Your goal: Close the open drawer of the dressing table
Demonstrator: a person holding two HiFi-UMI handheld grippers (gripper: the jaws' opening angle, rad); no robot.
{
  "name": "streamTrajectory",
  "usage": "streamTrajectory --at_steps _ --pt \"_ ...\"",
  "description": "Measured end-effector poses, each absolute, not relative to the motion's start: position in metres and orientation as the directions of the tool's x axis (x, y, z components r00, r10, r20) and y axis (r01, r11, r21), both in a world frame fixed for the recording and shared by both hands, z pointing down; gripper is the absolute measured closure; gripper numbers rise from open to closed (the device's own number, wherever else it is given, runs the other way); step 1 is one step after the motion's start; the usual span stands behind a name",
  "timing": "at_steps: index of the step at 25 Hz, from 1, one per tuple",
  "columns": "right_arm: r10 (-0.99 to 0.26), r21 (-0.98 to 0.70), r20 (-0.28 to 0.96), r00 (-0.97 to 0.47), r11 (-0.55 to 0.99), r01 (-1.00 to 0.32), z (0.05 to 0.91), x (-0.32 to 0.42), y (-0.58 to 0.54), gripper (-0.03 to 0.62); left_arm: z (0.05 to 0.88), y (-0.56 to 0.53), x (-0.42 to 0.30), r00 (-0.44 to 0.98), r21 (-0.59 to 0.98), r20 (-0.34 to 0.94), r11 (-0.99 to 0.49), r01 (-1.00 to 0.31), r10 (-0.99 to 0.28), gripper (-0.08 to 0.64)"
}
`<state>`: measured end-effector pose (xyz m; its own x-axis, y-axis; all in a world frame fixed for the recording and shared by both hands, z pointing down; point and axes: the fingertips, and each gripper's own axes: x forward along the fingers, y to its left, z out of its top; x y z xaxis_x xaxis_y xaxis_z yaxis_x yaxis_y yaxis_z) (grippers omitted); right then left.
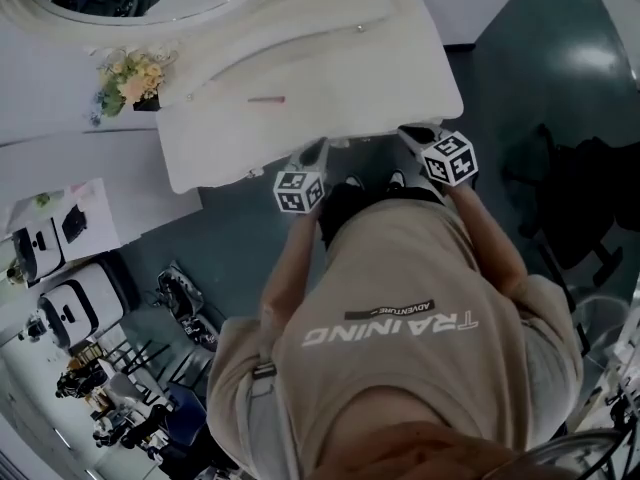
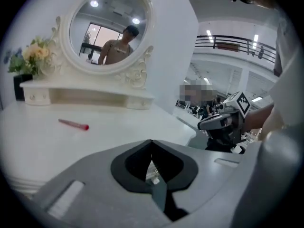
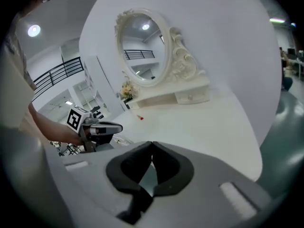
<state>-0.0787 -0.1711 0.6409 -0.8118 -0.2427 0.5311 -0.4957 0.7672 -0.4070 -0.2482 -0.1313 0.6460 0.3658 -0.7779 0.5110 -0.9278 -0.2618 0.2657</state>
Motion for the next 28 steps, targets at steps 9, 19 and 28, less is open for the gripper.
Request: streamTrajectory --at_steps 9,19,28 --pt "-0.469 -0.069 0.183 -0.864 0.871 -0.487 0.483 -0.095 -0.215 0.588 0.467 -0.168 -0.264 0.26 0.01 0.207 -0.263 -0.965 -0.943 0.558" --pt "-0.534 0.016 -0.046 -0.844 0.845 -0.535 0.367 -0.1 -0.213 0.588 0.346 -0.164 -0.247 0.253 -0.213 0.004 -0.248 -0.945 -0.967 0.558" --pt "-0.59 -0.029 -0.068 -0.805 0.807 -0.589 0.368 -0.072 -0.212 0.588 0.35 -0.154 -0.254 0.186 -0.193 -0.048 -0.174 -0.966 -0.981 0.558"
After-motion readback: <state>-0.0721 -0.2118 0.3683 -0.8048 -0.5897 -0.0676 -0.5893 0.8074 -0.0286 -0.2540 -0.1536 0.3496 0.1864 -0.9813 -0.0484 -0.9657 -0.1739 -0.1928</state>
